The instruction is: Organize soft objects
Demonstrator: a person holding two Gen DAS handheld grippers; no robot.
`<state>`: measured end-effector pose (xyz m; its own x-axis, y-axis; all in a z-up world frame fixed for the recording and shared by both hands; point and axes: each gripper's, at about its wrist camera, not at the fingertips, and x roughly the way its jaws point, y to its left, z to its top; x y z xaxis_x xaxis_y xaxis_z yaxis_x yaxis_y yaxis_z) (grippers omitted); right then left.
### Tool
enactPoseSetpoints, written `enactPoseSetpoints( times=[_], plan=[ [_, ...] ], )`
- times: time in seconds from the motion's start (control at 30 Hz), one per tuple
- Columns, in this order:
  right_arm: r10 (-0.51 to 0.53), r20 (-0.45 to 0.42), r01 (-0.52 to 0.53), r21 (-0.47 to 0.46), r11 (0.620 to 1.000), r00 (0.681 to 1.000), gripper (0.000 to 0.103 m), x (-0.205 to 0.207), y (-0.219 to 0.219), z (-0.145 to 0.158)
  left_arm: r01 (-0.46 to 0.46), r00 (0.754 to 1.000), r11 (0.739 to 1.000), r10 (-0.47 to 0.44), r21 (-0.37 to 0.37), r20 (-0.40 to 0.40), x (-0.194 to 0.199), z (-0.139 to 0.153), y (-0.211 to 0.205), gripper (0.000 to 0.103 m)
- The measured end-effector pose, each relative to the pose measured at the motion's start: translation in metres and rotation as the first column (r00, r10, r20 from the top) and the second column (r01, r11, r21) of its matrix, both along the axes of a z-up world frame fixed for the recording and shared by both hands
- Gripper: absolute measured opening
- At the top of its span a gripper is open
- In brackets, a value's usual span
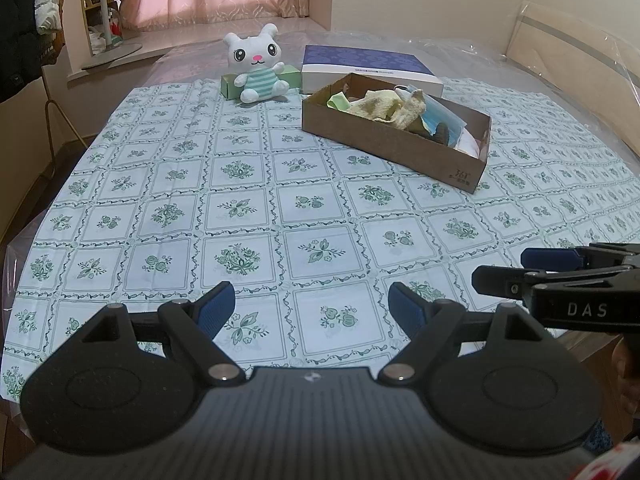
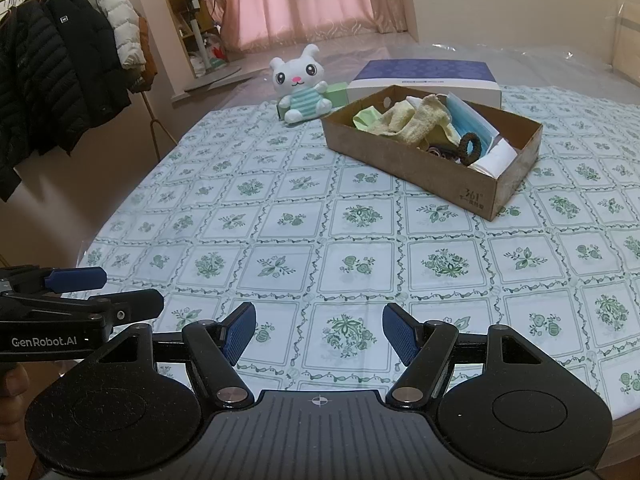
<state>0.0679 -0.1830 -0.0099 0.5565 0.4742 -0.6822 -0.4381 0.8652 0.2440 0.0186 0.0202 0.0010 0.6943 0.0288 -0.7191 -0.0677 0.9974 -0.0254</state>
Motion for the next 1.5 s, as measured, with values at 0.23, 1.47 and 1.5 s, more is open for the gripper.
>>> enactPoseSetpoints(
  times=[0.23,1.47,1.5],
  plan=[
    [-0.002,-0.003,0.002,-0.002,1.0,1.0,0.07,0.0017,0.0008,-0.0013,0.0,1.0,1.0,0.0,-0.001,-0.001,0.0013,-0.0004,0.0004,0.083],
    [-0.006,-0.012,0.005,-0.005,1.0,1.0,0.07,0.0056,0.0022,-0.0048,0.002,1.0,1.0,-0.002,-0.002,-0.007,0.0051,-0.0043,0.0006,0.083],
    [-0.006,-0.013,0.006,-0.006,1.0,1.0,0.07,0.0057,0.0022,-0.0048,0.001,1.0,1.0,-0.001,-0.002,-0.007,0.0057,-0.0044,0.0009,0.083]
  ],
)
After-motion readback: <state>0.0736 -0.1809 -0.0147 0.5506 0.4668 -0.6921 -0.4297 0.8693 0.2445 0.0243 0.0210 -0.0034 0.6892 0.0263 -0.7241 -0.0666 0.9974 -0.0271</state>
